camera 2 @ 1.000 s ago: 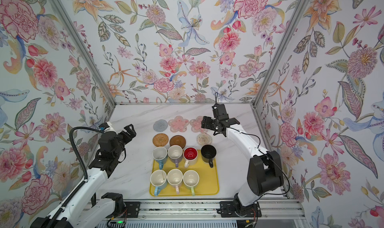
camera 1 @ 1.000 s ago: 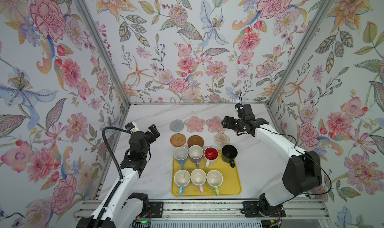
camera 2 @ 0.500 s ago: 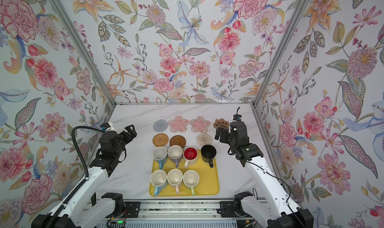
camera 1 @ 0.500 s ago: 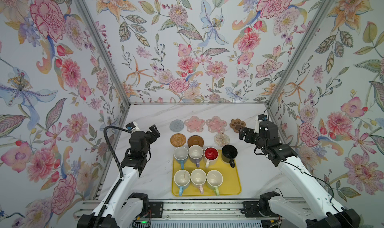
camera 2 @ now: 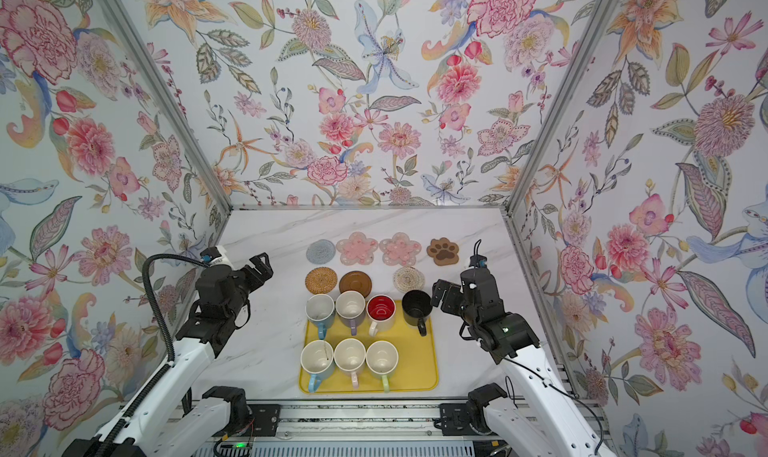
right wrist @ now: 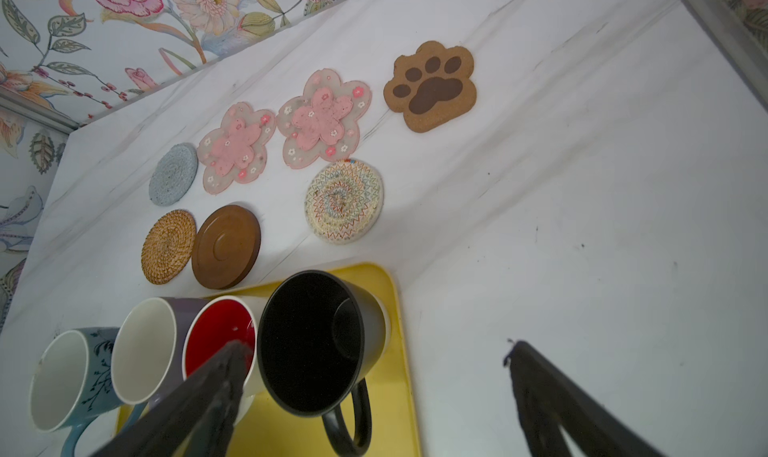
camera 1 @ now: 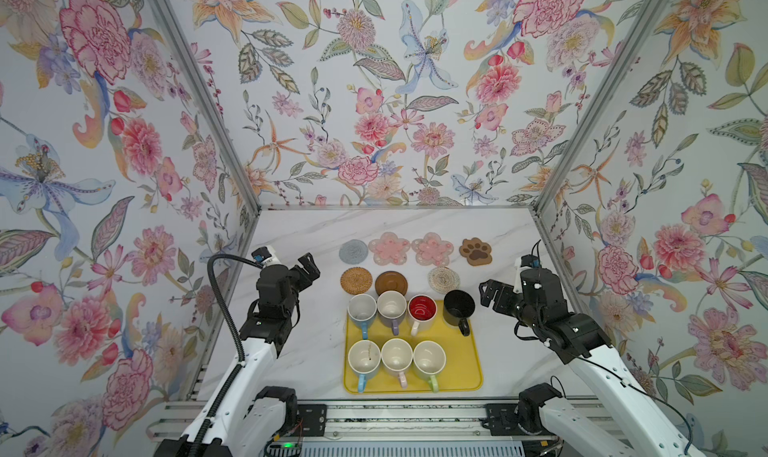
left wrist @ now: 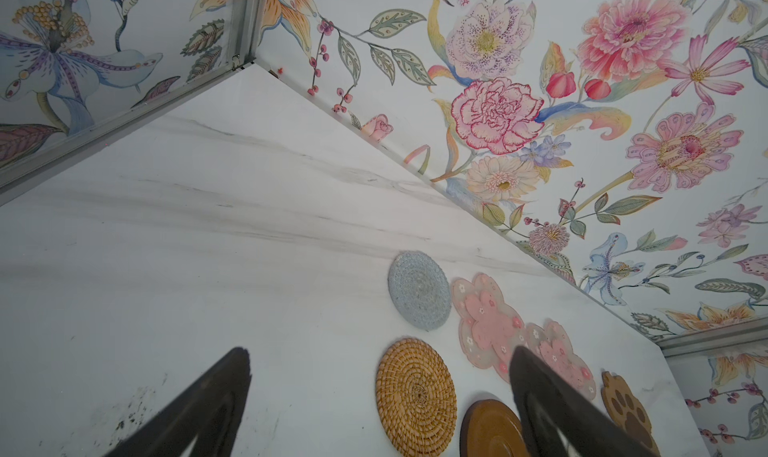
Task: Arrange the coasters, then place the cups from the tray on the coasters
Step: 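Move the open right gripper toward the black mug on the yellow tray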
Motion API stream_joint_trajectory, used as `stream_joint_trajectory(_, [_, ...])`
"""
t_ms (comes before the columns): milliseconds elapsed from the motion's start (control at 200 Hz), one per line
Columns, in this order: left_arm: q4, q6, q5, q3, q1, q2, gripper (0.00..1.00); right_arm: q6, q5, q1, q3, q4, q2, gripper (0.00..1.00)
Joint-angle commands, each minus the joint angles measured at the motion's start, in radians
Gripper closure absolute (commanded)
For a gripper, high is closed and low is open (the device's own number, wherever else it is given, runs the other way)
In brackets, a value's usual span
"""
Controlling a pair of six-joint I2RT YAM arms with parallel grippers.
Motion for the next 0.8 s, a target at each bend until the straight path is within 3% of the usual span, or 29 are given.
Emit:
stream_joint_trajectory(0, [-0.015, 0.019, 0.018, -0.016, 0.008, -0.01, 0.01, 0.058, 0.041, 0.021, -0.04, -0.068, -0.032, 0.01])
stream_joint_trajectory(295, [-0.03, -0.005, 0.032, -0.016, 0.008, -0.013, 0.01, 0.036, -0.009, 0.023, -0.043, -0.068, -0.011, 0.03])
stream_joint_trajectory(475, [-0.043, -0.016, 0.02, -0.031, 0.009, -0.036, 0.01, 0.053, -0.031, 0.075, -0.054, -0.103, -0.033, 0.03])
stream_joint_trajectory(610, [-0.062, -0.014, 0.019, -0.022, 0.009, -0.052, 0.01, 0.106, -0.056, 0.151, -0.073, -0.099, -0.018, 0.05])
stream_joint_trajectory(796, [-0.052, -0.025, 0.02, -0.032, 0.009, -0.059, 0.01, 0.137, 0.042, 0.304, -0.094, -0.065, 0.028, 0.08])
